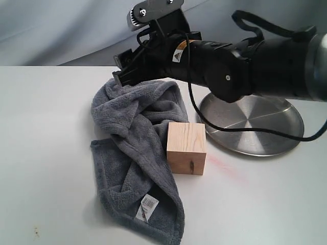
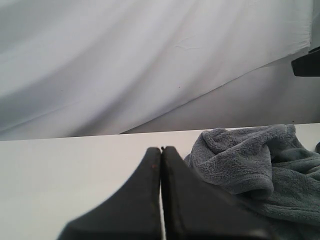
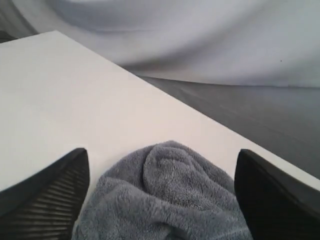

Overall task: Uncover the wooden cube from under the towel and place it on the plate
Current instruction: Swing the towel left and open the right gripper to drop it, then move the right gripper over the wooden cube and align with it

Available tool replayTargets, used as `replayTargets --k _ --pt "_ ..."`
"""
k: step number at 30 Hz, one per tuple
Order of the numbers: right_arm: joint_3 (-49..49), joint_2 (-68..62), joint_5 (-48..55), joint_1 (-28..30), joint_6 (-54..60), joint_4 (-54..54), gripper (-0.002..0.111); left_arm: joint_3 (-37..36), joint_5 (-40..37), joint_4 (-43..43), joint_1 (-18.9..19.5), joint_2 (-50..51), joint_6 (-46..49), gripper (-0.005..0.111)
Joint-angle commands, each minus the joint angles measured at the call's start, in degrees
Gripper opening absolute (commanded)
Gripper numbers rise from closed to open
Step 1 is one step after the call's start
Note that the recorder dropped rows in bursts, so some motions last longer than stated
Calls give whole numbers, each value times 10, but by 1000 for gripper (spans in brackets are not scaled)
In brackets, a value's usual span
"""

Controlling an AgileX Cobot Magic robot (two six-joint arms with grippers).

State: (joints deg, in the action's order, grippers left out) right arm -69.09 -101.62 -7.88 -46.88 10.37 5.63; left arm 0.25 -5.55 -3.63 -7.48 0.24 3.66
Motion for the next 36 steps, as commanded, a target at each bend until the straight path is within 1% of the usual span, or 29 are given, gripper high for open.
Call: replayTargets --k 1,5,8,11,14,16,19,26,29,31,33,36 --pt "-3 24 67 4 -3 1 73 -3 7 -1 1 -2 -1 0" --pt "-3 41 143 4 -30 1 73 -3 7 -1 1 -2 -1 0" --pt "-3 56 240 4 -54 1 73 -3 7 -1 1 -2 -1 0" --pt "-3 74 347 4 -54 1 73 -3 7 -1 1 -2 -1 0" --pt "-3 82 433 4 -56 0 73 -3 7 -1 1 -2 -1 0" --pt "-3 82 470 4 -58 0 72 -3 7 -1 1 -2 -1 0" --pt "3 81 463 4 -79 0 70 -3 7 -1 1 -2 -1 0" --pt "3 81 455 4 -140 -11 70 -3 7 -1 1 -2 -1 0" --pt "3 81 454 4 -201 -47 70 -3 7 -1 1 -2 -1 0" --pt "3 81 454 4 -265 -84 70 -3 7 -1 1 -2 -1 0" --pt "16 81 431 7 -313 -112 70 -3 7 -1 1 -2 -1 0" --pt "44 81 380 24 -350 -87 70 -3 7 -1 1 -2 -1 0"
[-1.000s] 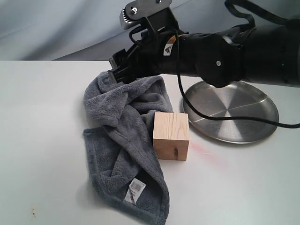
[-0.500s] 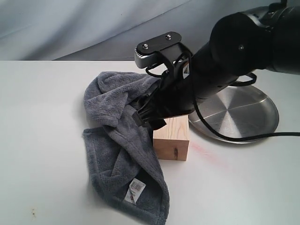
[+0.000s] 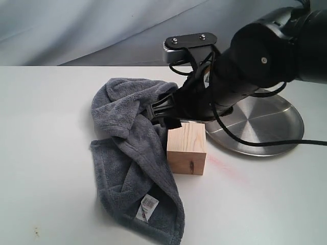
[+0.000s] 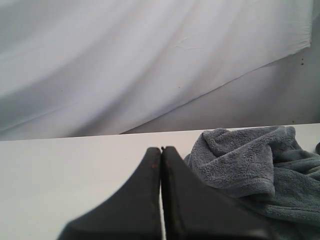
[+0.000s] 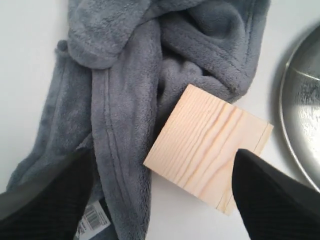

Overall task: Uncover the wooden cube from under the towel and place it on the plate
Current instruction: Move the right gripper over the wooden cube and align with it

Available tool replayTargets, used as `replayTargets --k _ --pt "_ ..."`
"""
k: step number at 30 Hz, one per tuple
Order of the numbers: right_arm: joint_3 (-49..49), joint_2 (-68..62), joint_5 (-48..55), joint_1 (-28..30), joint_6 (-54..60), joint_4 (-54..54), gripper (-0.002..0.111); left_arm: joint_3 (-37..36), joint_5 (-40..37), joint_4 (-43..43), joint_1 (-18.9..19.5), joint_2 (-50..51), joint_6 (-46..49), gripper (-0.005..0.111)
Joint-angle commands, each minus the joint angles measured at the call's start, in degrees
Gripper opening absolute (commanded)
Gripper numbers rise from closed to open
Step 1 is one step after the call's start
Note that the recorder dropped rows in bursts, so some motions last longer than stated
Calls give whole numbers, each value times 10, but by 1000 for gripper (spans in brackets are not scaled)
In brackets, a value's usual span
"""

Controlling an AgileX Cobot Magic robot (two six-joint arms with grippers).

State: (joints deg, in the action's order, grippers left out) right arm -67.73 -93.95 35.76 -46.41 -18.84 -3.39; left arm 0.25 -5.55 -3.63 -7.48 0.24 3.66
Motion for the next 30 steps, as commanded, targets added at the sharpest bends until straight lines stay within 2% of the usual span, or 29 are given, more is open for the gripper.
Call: replayTargets --k 1,5,14,18,21,23,30 --pt "42 4 -75 26 -56 24 70 -3 7 -1 1 -2 -1 0" --pt "73 4 -112 39 15 127 70 -3 7 -1 1 -2 -1 0" --pt "76 4 -111 48 176 304 70 -3 7 -1 1 -2 -1 0" --pt "59 4 -49 71 177 291 70 -3 7 -1 1 -2 -1 0" --pt "-5 4 83 83 169 257 70 -3 7 -1 1 -2 -1 0" --pt "-44 4 131 83 137 237 70 -3 7 -1 1 -2 -1 0" --pt "-77 -45 180 62 102 230 66 -3 7 -1 1 -2 -1 0"
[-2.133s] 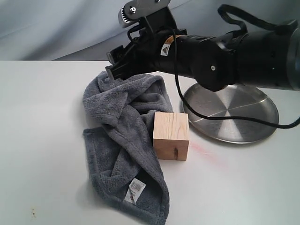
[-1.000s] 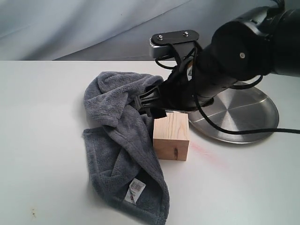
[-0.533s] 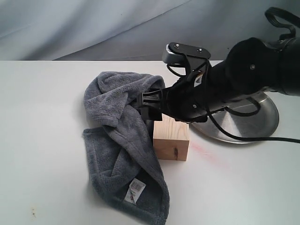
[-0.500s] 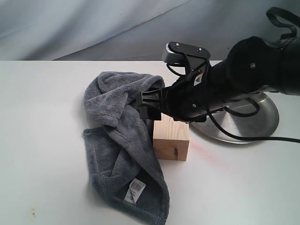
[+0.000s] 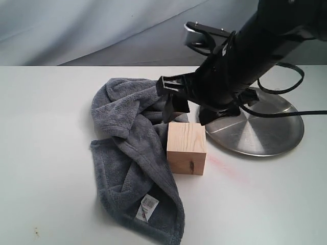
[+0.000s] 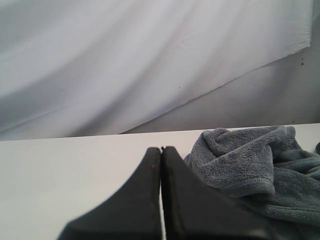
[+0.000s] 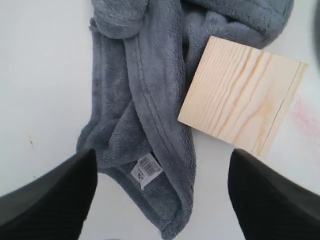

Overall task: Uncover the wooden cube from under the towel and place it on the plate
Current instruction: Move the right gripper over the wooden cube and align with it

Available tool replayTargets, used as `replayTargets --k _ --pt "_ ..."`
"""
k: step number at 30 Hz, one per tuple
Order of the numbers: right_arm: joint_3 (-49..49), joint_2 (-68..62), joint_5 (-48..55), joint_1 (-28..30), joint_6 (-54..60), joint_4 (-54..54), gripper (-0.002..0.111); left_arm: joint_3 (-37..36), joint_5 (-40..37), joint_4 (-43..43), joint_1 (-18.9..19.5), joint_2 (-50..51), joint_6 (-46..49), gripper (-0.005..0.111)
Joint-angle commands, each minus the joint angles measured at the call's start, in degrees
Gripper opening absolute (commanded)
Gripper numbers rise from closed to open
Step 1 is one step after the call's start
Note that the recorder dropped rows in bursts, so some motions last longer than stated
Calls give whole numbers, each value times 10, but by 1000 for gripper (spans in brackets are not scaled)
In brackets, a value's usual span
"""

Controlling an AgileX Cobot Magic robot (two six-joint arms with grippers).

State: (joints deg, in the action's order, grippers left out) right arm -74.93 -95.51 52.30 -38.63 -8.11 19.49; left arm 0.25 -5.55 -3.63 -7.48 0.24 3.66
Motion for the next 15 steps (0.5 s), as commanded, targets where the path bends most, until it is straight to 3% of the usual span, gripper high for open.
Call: replayTargets --k 1,9,15 --pt "-5 -45 8 -23 0 12 66 -3 7 -1 1 -2 -1 0" --pt "-99 -73 37 -38 -14 -19 66 -3 7 -1 1 -2 -1 0" --pt "-94 -77 37 -13 -55 -73 66 -3 7 -1 1 -2 -1 0"
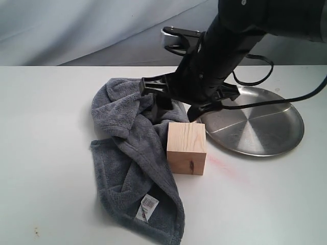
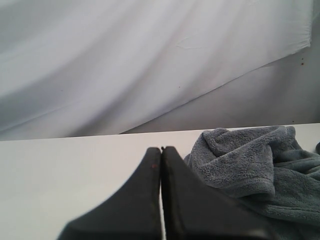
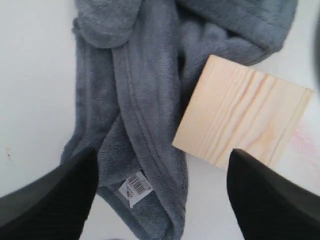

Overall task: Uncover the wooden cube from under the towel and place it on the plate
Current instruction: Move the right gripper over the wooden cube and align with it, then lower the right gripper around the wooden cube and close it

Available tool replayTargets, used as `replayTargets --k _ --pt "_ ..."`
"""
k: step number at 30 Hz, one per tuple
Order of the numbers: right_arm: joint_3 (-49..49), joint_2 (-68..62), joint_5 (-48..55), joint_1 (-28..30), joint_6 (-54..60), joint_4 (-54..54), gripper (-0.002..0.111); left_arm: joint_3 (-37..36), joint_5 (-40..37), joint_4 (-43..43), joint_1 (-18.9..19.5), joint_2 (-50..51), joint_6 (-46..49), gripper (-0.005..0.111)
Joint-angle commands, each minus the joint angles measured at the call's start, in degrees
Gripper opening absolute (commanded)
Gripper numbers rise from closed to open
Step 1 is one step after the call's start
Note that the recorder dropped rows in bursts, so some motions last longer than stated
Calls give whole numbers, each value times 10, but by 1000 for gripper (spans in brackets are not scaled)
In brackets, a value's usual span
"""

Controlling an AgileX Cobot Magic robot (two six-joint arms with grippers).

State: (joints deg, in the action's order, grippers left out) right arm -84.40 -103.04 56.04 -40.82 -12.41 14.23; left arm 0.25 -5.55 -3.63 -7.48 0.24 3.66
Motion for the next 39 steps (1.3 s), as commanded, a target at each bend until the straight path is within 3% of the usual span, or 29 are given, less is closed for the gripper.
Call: replayTargets --k 1,10,21,39 --pt "1 -3 -4 11 -14 -26 67 -3 7 -1 1 -2 -1 0" --pt "19 -14 -40 15 -104 -125 97 -3 7 -1 1 -2 -1 0" --pt "85 -15 -168 -5 -183 -158 97 -3 7 -1 1 -2 -1 0" --pt "87 -94 -177 -38 -252 -257 97 -3 7 -1 1 -2 -1 0"
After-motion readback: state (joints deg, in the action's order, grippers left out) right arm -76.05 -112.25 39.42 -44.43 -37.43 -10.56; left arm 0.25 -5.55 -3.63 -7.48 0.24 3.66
